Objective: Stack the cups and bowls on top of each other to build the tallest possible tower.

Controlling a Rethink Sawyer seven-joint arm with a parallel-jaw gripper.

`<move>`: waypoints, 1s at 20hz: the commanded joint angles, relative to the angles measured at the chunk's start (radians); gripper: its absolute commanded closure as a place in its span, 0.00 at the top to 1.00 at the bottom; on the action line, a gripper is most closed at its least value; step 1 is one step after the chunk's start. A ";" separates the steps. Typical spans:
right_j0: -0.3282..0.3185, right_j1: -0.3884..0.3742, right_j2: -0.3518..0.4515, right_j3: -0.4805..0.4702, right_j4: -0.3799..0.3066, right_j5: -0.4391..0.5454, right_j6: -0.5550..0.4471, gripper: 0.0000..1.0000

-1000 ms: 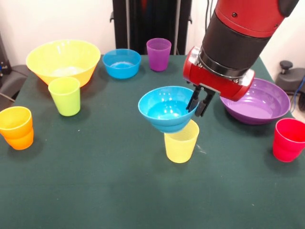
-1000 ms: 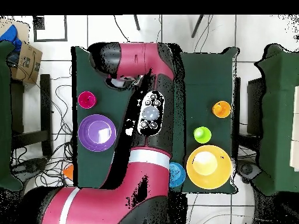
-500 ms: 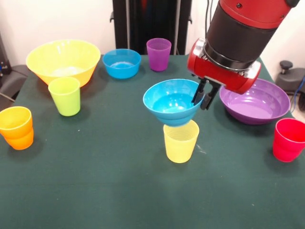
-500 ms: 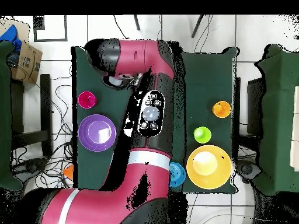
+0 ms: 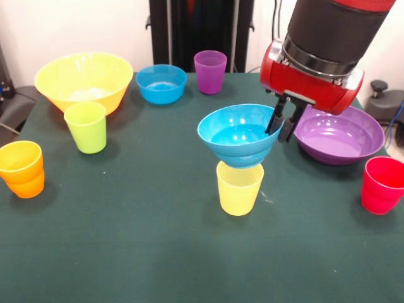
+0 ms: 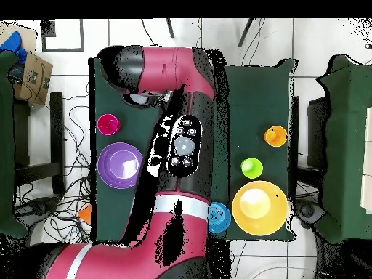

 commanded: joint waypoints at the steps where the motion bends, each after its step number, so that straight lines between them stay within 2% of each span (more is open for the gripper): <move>1: 0.024 -0.014 0.038 0.162 0.011 -0.098 0.193 0.00; 20: 0.044 0.004 0.022 0.233 0.021 -0.192 0.199 0.00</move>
